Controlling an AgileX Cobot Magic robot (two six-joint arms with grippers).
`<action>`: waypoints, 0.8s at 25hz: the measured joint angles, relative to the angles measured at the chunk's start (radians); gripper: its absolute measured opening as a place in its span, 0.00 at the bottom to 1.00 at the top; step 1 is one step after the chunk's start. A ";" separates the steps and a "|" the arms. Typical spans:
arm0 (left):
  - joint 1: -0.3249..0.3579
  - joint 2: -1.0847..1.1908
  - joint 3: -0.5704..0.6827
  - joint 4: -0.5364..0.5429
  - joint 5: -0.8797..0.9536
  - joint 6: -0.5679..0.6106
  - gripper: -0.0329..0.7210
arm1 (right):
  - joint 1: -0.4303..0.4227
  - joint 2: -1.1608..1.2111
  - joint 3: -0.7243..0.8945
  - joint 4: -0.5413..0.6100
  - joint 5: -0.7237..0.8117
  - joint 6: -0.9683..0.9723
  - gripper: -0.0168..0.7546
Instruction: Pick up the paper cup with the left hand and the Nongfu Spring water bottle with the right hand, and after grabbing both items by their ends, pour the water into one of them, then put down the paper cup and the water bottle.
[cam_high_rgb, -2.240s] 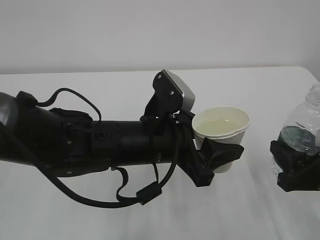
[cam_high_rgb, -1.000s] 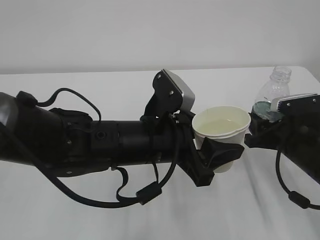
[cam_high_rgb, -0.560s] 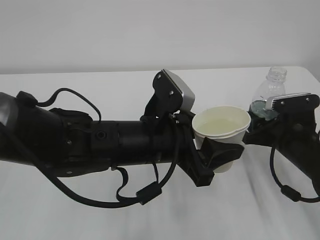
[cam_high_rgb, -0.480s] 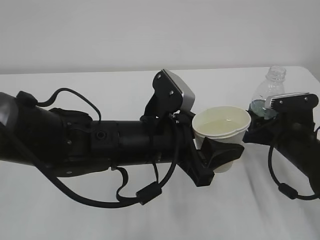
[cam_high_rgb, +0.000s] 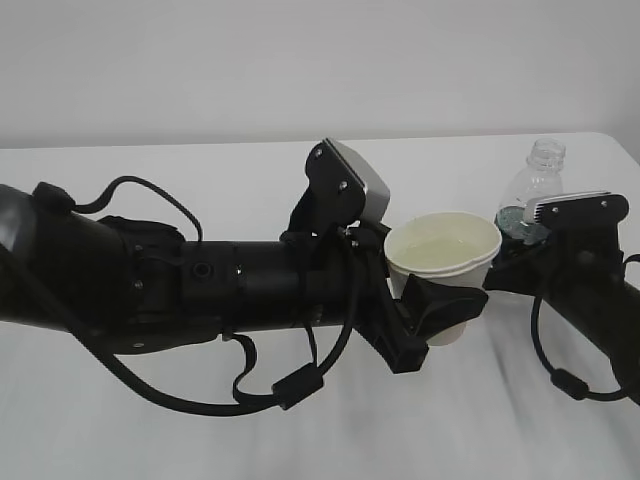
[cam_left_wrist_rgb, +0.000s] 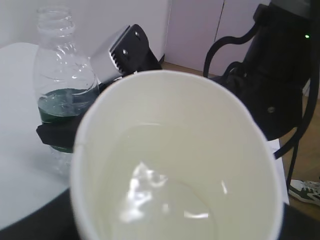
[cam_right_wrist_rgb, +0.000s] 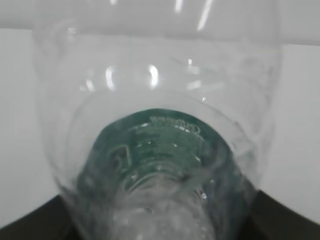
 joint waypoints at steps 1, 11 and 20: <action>0.000 0.000 0.000 0.000 0.000 0.000 0.64 | 0.000 0.004 0.000 0.000 0.000 0.000 0.58; 0.000 0.000 0.000 0.000 0.000 0.000 0.64 | 0.000 0.013 -0.001 -0.002 0.000 0.001 0.63; 0.000 0.000 0.000 0.000 0.000 0.000 0.64 | 0.000 0.013 -0.001 -0.006 -0.009 0.001 0.78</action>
